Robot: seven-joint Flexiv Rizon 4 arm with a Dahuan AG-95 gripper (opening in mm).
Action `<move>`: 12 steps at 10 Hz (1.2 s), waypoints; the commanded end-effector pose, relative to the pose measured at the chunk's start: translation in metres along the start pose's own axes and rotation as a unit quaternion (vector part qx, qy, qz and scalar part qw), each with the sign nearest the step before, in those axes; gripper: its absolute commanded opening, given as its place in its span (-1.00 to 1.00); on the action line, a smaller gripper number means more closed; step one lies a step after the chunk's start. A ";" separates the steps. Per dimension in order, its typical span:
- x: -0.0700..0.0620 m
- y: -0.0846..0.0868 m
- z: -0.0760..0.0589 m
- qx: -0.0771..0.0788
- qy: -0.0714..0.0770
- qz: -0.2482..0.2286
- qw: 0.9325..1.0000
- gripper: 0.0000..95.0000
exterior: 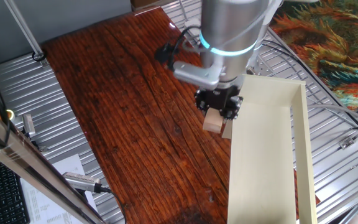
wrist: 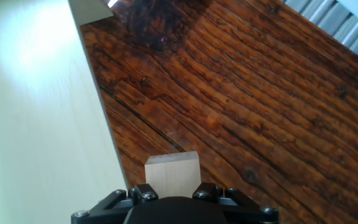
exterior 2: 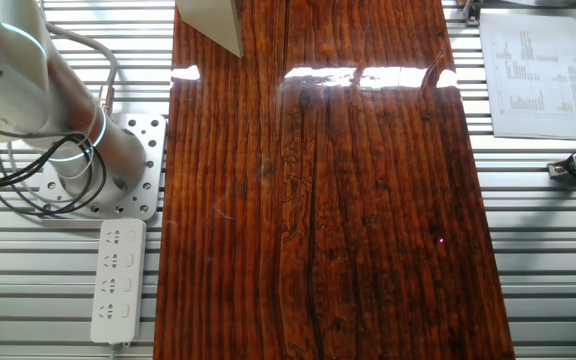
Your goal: Put the object on the shelf
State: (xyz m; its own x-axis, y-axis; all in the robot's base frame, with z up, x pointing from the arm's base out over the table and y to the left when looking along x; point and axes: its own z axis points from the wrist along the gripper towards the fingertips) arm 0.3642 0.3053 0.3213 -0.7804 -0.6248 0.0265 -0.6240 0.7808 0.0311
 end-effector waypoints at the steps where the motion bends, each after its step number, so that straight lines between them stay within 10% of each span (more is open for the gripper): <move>1: -0.005 0.001 0.000 0.013 -0.004 -0.008 1.000 -1.00; 8: -0.003 0.009 0.000 -0.001 -0.005 -0.067 0.998 -1.00; 12: 0.011 0.072 -0.012 0.010 0.005 -0.040 0.999 -1.00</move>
State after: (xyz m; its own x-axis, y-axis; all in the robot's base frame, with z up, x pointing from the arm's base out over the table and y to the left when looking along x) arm 0.3129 0.3533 0.3362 -0.7179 -0.6956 0.0297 -0.6941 0.7183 0.0468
